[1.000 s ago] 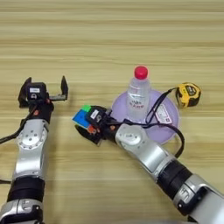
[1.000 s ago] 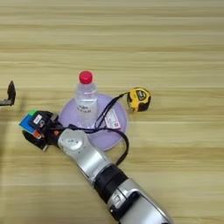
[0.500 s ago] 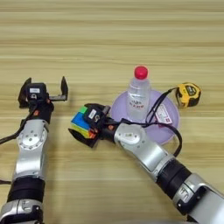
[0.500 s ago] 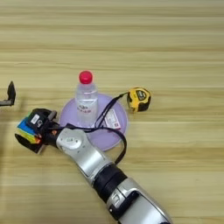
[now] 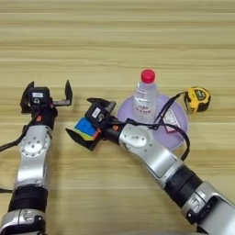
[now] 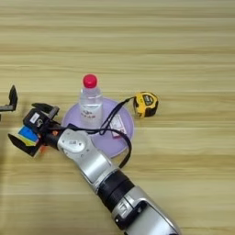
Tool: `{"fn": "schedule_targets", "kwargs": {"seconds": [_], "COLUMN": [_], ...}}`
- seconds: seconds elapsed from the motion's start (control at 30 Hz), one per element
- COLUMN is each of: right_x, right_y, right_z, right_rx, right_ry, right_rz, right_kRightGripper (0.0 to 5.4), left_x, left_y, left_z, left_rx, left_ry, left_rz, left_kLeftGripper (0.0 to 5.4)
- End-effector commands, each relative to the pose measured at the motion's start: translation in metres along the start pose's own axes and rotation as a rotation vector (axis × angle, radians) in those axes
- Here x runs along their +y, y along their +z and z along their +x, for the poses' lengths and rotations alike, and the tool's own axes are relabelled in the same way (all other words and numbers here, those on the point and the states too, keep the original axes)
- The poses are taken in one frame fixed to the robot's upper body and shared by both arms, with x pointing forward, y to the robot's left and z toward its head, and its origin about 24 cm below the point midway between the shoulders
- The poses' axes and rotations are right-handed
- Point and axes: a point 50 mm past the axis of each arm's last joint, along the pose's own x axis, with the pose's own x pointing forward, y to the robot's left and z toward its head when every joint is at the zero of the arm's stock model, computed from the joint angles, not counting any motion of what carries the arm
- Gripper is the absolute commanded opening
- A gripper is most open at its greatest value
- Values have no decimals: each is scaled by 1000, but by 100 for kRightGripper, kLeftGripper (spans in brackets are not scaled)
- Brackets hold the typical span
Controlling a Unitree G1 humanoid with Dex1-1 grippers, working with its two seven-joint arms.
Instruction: Move the objects on the table
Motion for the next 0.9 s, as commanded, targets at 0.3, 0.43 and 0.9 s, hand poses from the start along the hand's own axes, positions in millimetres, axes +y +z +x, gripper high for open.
{"fn": "schedule_targets", "kwargs": {"seconds": [0.3,0.43,0.9], "right_x": [20,19,14], "right_y": [2,8,32], "right_z": [2,-5,-57], "right_rx": [-30,-58,-120], "right_ry": [7,2,20], "right_rz": [94,89,169], "right_kRightGripper": [537,537,537], "left_x": [-1,-1,-2], "left_y": [0,0,0], "left_z": [-1,-1,-1], "left_rx": [6,7,5], "left_ry": [0,0,3], "left_rz": [8,9,8], "left_kLeftGripper": [540,540,540]}}
